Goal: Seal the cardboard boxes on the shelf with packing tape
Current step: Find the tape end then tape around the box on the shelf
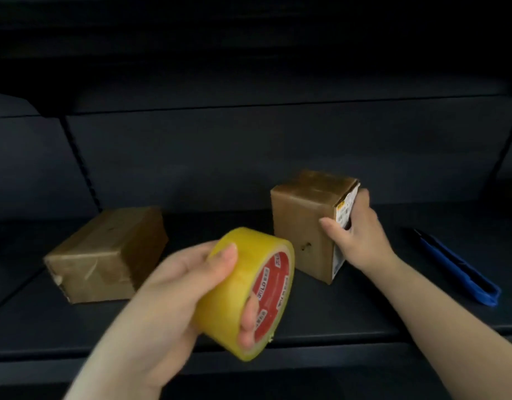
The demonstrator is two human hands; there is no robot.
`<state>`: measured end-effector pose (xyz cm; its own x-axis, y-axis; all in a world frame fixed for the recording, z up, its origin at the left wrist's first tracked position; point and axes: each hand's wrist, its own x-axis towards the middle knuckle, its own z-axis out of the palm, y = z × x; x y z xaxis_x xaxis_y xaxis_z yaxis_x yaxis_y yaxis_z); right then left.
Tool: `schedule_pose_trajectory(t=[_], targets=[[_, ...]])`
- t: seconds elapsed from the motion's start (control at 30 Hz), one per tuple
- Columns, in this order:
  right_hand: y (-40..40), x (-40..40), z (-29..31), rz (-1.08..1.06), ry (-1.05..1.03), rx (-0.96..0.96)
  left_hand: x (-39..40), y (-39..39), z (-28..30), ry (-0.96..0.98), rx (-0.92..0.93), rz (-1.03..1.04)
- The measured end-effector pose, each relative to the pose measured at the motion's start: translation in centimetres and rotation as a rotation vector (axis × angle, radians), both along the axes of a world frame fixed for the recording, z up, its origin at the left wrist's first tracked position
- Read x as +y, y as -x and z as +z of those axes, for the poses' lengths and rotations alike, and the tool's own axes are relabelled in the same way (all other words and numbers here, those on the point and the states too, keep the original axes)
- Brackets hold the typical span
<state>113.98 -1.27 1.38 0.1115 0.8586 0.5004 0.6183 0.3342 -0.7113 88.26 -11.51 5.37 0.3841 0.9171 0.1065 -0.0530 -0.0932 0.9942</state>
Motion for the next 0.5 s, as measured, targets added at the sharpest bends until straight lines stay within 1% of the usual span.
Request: schedule_pose_trajectory(t=[0.03, 0.07, 0.1, 0.2, 0.23, 0.33, 0.5], targets=[[-0.2, 0.5, -0.1, 0.010, 0.027, 0.059, -0.1, -0.9, 0.3, 0.048, -0.058, -0.001], [-0.5, 0.9, 0.0, 0.020, 0.058, 0.109, -0.3, -1.5, 0.4, 0.083, -0.086, -0.031], [-0.7, 1.2, 0.2, 0.030, 0.089, 0.144, -0.7, -2.3, 0.6, 0.123, -0.090, -0.017], [-1.2, 2.1, 0.2, 0.043, 0.131, 0.170, -0.5, -3.1, 0.3, 0.157, -0.096, 0.027], [-1.2, 2.2, 0.1, 0.034, 0.133, 0.186, -0.5, -3.3, 0.4, 0.158, -0.089, 0.053], [-1.2, 2.5, -0.2, 0.014, 0.142, 0.241, 0.0, -3.5, 0.6, 0.122, -0.122, 0.049], [-1.2, 3.3, 0.4, -0.010, 0.218, 0.400, 0.5, -5.2, 0.8, 0.102, -0.118, 0.062]])
